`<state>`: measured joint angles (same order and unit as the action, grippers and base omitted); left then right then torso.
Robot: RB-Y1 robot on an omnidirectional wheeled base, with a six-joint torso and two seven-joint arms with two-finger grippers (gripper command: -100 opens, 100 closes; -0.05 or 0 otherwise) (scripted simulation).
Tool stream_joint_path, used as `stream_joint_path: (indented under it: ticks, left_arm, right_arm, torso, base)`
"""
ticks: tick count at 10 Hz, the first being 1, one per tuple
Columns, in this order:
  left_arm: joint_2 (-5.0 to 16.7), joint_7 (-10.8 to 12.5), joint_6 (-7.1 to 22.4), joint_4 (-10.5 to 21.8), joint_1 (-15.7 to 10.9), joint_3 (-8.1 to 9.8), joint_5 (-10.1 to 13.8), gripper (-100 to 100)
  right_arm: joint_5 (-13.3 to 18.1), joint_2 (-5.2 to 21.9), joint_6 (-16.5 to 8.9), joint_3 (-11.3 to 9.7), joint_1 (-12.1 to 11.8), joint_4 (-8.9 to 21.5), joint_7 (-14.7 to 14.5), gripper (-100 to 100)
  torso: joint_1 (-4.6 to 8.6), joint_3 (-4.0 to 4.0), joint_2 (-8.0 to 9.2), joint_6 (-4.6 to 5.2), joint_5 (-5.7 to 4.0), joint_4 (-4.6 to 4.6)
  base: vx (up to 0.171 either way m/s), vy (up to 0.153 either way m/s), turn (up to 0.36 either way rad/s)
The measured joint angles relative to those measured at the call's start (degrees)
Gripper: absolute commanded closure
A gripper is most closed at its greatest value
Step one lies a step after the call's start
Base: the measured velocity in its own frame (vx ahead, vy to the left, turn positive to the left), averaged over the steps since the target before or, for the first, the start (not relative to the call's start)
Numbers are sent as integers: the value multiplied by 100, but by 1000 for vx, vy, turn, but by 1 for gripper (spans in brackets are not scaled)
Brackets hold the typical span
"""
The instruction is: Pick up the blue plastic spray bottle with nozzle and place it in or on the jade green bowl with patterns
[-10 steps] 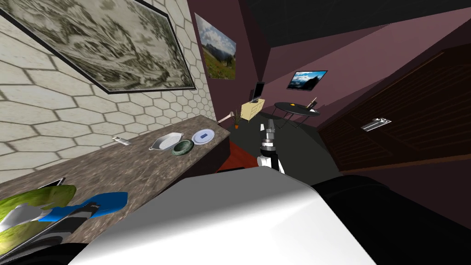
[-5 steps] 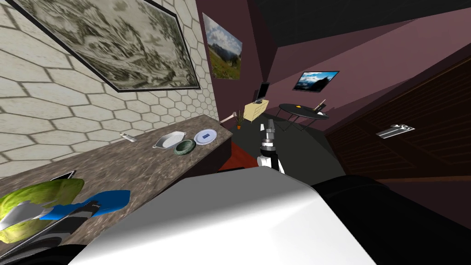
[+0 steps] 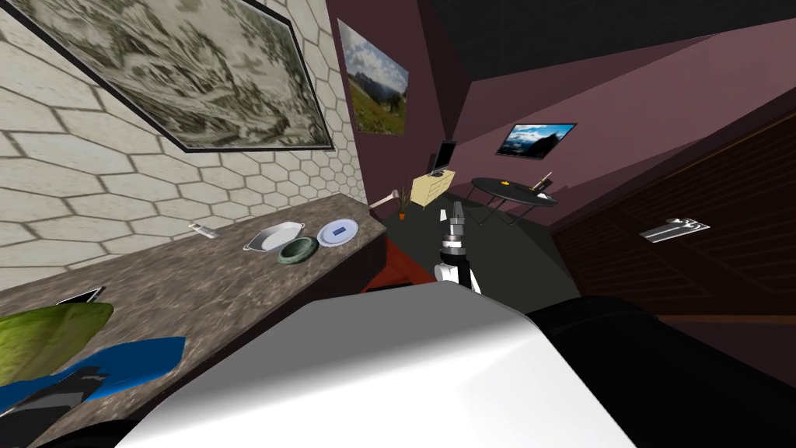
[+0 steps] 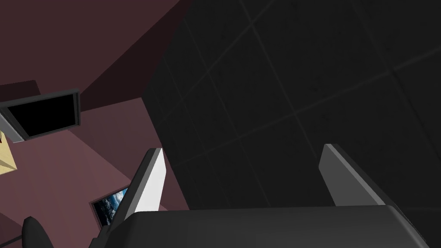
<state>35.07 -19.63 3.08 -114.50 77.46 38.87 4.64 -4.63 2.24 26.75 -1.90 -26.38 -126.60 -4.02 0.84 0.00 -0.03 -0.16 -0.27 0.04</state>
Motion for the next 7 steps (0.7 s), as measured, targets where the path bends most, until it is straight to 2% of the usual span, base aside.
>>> stream_joint_path:
  ticks: [4, 7]
  left_arm:
    - [-111, -7, 4, -293, 402, 395, 191, 100]
    - [-47, 79, 156, -504, 578, 563, 271, 100]
  right_arm:
    - [0, 0, 0, 0, 0, 0, 0, 0]
    - [0, 0, 0, 0, -1, 0, 0, 0]
  torso:
    - [14, -14, -21, 9, -1, -8]
    - [-4, -36, -56, 24, 1, -17]
  base:
    - [73, -168, -9]
    - [148, -135, -49]
